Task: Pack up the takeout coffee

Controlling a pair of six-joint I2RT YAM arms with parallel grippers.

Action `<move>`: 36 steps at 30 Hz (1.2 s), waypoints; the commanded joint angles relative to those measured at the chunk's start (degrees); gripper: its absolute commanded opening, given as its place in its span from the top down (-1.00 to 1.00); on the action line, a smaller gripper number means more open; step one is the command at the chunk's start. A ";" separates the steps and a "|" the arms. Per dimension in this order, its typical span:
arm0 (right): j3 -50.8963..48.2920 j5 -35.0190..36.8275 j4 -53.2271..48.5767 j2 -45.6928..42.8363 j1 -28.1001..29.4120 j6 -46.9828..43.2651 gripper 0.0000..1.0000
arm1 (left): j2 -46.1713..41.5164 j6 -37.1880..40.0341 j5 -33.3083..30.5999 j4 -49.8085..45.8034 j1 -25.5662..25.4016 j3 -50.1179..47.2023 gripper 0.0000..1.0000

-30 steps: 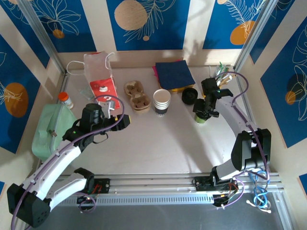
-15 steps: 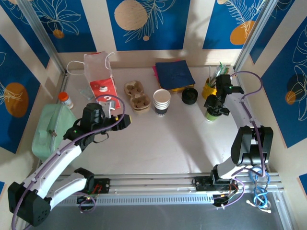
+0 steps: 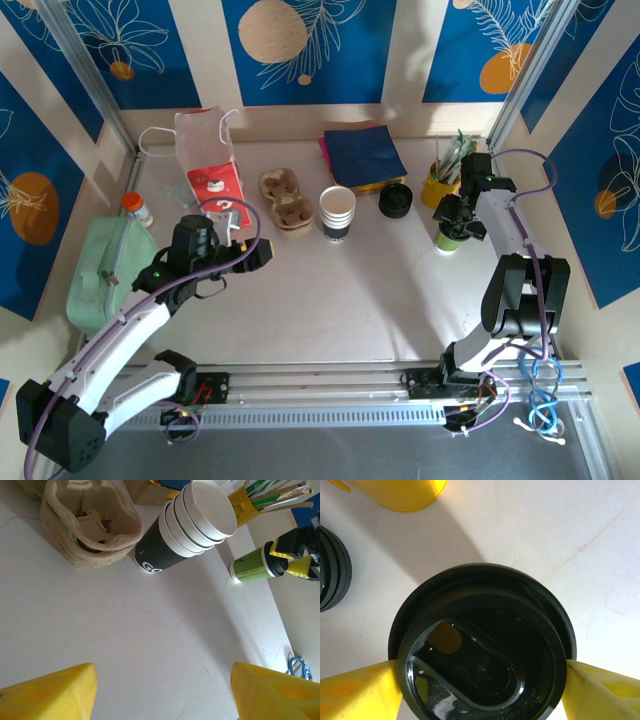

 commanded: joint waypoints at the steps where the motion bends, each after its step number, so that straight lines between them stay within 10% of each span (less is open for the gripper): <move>1: 1.50 -2.52 -1.40 0.93 -0.48 0.47 -0.63 | -0.76 0.35 0.75 0.08 0.74 0.57 -0.41; 28: 3.89 -6.69 -8.29 -13.27 -1.83 -1.04 -0.75 | -3.10 1.00 -0.63 -2.15 0.82 1.44 -0.41; 36: -1.18 -20.36 -6.15 -25.63 1.98 -0.59 -0.72 | -1.26 2.23 -0.07 -2.45 0.83 2.72 -0.43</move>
